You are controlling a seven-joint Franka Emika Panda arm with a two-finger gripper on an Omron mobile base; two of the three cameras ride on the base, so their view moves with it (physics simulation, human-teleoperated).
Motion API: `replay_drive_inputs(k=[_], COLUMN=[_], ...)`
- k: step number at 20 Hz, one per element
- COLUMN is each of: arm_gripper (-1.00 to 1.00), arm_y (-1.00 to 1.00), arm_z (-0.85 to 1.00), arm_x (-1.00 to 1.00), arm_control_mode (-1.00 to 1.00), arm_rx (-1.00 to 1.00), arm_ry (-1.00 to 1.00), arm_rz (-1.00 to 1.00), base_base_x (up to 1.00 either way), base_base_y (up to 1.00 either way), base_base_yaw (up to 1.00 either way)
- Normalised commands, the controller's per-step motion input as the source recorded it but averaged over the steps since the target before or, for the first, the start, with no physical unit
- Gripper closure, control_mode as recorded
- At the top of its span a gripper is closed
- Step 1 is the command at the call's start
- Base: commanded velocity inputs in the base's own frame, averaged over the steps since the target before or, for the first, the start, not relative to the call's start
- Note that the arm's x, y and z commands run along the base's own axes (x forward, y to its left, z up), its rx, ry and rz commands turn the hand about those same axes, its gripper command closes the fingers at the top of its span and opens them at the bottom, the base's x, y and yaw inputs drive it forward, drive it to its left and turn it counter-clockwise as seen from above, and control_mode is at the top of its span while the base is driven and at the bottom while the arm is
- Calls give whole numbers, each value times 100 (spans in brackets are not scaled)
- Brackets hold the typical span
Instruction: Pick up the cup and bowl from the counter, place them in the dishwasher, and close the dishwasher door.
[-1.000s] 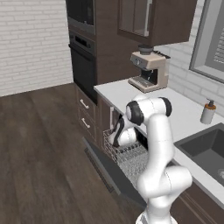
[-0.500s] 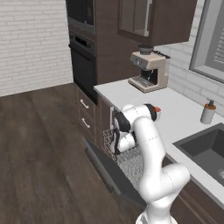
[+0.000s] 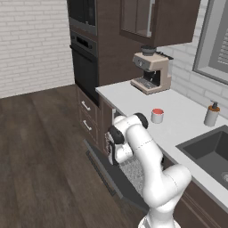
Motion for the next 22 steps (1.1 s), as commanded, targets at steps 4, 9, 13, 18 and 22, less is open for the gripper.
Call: replay_drive_inputs(k=[4, 9, 13, 18, 22], arm_gripper=[100, 100, 100, 100, -100], arm_y=[0, -8, -40, -3, 78], arm_z=[-14, 6, -2, -51, -83], arm_x=[0, -3, 28, 22, -1], arm_control_mode=[-100, -100, -100, -100, -100], arm_rx=[0, 1, 1, 0, 0], arm_ry=[0, -7, 0, 3, 7], arm_rz=[0, 0, 0, 4, 6], base_base_x=[0, 0, 0, 0, 0], base_base_y=[0, 0, 0, 0, 0], base_base_yaw=[0, 0, 0, 0, 0])
